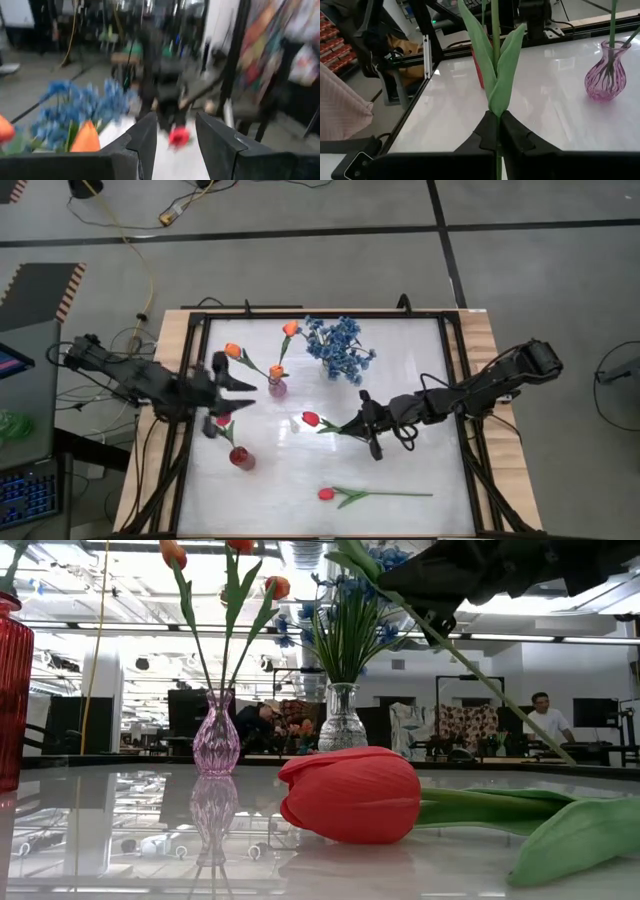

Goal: Sort flowers into vase by color
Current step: Put the top red tulip into the red vase

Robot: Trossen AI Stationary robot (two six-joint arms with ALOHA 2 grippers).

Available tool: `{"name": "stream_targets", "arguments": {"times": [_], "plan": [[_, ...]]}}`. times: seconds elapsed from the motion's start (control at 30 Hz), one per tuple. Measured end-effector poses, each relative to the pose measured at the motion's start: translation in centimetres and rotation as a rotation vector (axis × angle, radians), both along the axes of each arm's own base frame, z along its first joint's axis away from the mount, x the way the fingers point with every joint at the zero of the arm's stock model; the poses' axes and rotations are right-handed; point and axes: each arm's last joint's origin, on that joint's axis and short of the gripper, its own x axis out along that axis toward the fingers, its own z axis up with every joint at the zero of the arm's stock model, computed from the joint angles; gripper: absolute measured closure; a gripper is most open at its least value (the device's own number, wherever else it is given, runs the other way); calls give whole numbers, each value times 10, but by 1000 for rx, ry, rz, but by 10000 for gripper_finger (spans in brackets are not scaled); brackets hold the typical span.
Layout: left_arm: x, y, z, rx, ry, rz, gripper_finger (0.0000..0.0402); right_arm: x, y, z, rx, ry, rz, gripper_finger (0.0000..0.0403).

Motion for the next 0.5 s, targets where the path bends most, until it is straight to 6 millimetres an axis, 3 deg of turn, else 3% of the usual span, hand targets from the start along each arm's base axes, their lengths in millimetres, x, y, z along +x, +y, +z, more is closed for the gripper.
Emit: {"name": "stream_targets", "arguments": {"times": [0.13,0.27,0.5], "plan": [[-22,10,8,-44,-110,-15,278,2,-1,-1,1,-3,-5,369],[-37,18,7,-16,-95,21,278,3,-2,2,9,-32,-10,369],[-40,21,-32,-22,-87,61,278,5,-2,13,29,-145,-8,369]]}}
